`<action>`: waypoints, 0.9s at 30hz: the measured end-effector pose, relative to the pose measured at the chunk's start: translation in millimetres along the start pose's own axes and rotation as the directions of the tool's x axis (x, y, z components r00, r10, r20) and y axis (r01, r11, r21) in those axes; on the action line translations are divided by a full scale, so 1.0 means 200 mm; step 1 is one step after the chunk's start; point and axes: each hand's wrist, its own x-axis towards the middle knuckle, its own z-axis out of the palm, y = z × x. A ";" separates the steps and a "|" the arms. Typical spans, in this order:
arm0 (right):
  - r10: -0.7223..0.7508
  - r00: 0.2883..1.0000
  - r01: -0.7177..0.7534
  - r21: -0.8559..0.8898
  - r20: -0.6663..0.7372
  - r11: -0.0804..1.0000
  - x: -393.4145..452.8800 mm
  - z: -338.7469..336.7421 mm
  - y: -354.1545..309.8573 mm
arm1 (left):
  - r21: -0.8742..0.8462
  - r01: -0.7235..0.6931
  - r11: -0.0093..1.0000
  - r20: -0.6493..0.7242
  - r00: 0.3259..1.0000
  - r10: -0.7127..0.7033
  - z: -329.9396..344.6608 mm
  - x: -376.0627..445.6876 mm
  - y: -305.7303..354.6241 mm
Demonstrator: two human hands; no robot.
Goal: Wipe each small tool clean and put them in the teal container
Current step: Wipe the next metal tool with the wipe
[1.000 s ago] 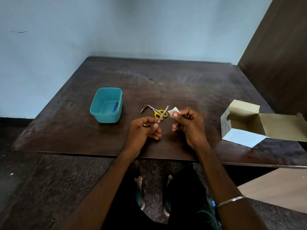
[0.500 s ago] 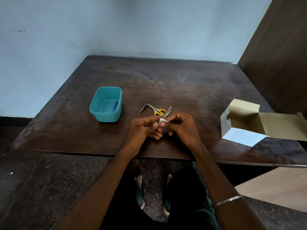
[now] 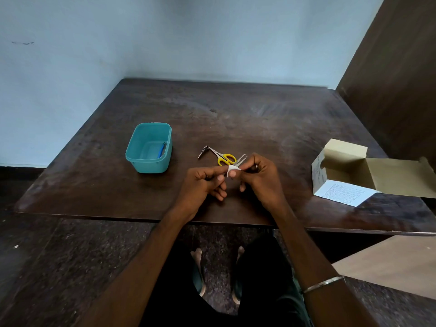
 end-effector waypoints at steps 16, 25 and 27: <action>0.006 0.989 0.010 0.108 -0.151 0.994 0.00 -0.03 -0.03 | 0.050 -0.002 0.999 -0.010 1.000 0.002 -0.01 0.01 -0.02; 0.009 0.983 0.018 0.144 -0.185 0.989 0.00 -0.04 -0.03 | 0.071 0.010 0.997 -0.011 1.000 -0.010 -0.01 0.01 -0.03; 0.010 0.985 0.016 0.151 -0.172 0.988 0.00 -0.04 -0.03 | 0.071 0.005 0.997 -0.011 1.000 -0.004 -0.01 0.01 -0.03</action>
